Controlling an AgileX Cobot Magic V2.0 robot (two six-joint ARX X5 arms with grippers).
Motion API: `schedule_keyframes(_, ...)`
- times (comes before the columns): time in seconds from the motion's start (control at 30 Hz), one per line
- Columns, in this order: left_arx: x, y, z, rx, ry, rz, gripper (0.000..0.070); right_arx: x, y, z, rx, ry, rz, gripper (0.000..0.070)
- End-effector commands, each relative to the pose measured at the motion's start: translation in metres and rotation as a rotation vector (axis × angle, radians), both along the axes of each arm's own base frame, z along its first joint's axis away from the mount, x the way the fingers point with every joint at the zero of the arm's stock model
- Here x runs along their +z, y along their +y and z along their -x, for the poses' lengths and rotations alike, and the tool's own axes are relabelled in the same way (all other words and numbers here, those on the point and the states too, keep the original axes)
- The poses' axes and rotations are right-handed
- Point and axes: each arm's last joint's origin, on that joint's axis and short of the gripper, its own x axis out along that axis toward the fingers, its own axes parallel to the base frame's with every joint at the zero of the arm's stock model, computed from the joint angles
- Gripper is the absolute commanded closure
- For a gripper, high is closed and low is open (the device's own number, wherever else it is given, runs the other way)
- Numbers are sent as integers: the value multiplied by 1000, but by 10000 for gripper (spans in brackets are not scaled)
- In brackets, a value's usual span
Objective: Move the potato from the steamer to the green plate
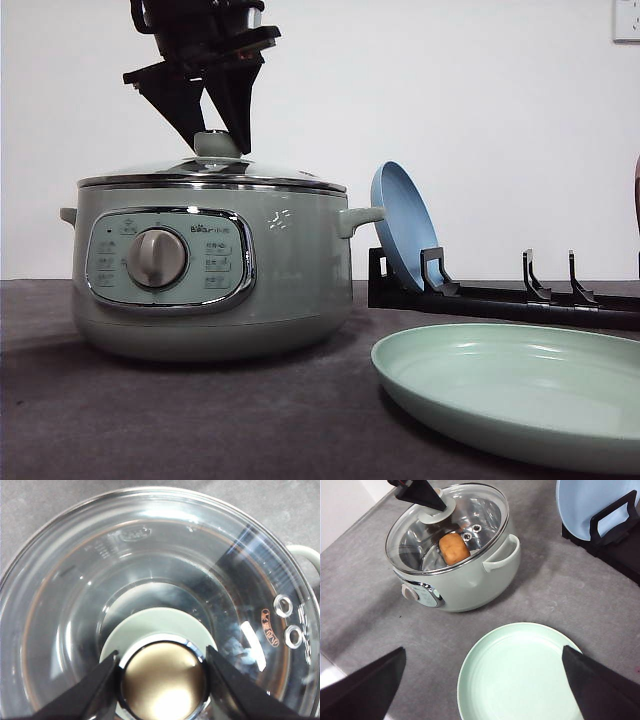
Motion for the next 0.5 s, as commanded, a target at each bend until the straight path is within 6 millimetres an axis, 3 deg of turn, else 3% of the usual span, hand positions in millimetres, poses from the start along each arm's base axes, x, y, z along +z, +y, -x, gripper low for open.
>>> schedule_keyframes(0.0, 23, 2, 2, 23, -73, 20, 699, 5, 0, 0, 2, -22, -3, 66)
schedule_keyframes(0.23, 65, 12, 23, 29, -150, 62, 699, 5, 0, 0, 3, -20, -3, 66)
schedule_keyframes(0.47, 92, 24, 47, 31, -218, 96, 699, 5, 0, 0, 3, -19, -3, 67)
